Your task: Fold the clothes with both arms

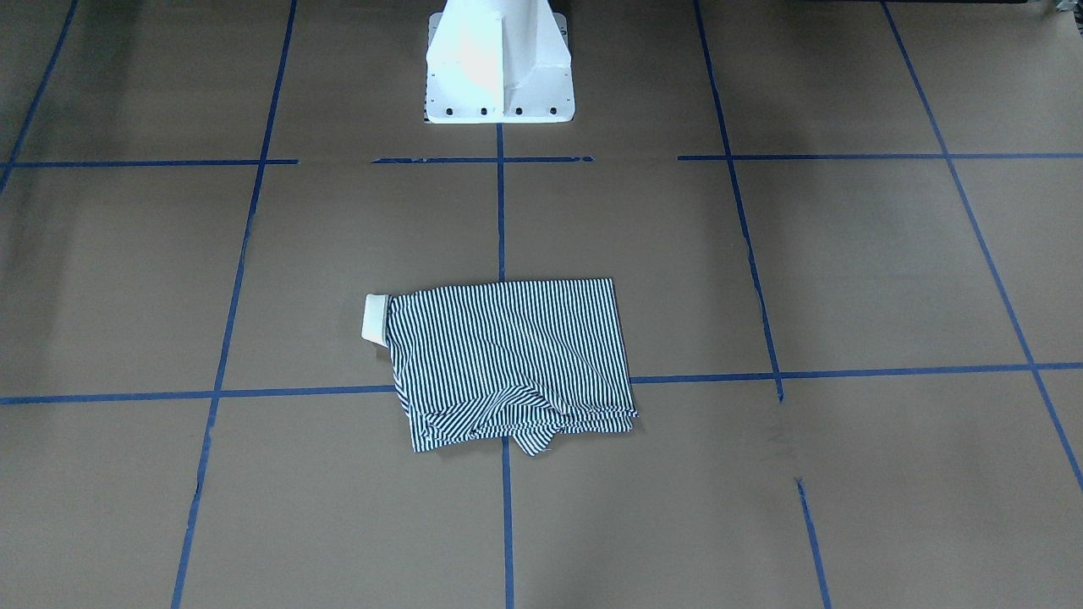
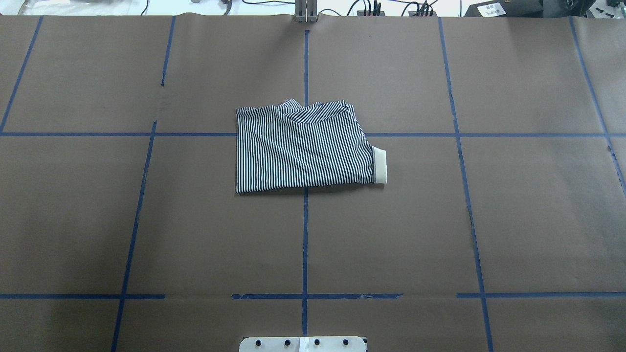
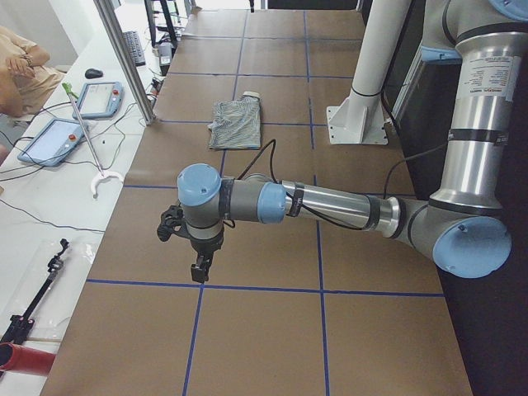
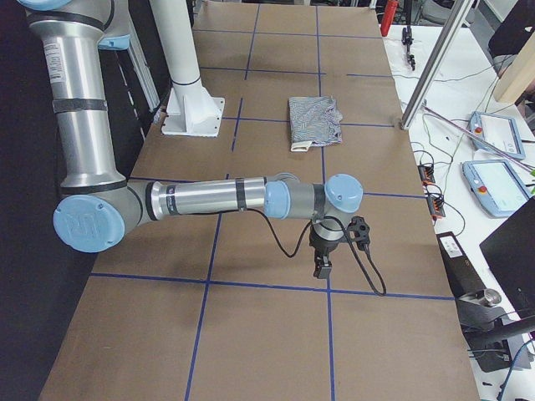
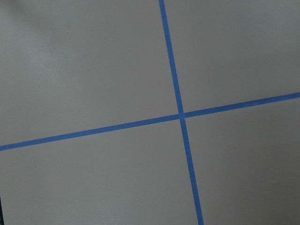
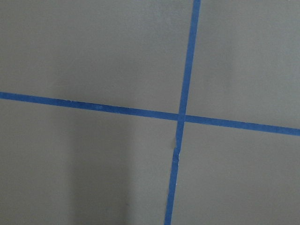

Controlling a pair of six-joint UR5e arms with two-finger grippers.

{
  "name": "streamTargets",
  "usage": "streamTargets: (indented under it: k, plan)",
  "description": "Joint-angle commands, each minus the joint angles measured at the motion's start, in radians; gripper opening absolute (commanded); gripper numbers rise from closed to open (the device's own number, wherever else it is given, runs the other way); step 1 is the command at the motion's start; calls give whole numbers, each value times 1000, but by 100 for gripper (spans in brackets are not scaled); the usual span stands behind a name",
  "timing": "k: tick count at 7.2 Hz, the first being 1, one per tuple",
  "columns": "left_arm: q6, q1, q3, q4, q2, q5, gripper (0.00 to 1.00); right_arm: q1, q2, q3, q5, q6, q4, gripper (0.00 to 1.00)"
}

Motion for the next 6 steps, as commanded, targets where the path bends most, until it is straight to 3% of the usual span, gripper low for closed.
streamTargets:
  k: [1,6]
  plan:
    - [-1,2,6,-19,1,-3,100,0,-4,-23,37,3,59,100]
    - [-1,25,22,-21,1,-5,100,3,-4,-10,32,0,105,100]
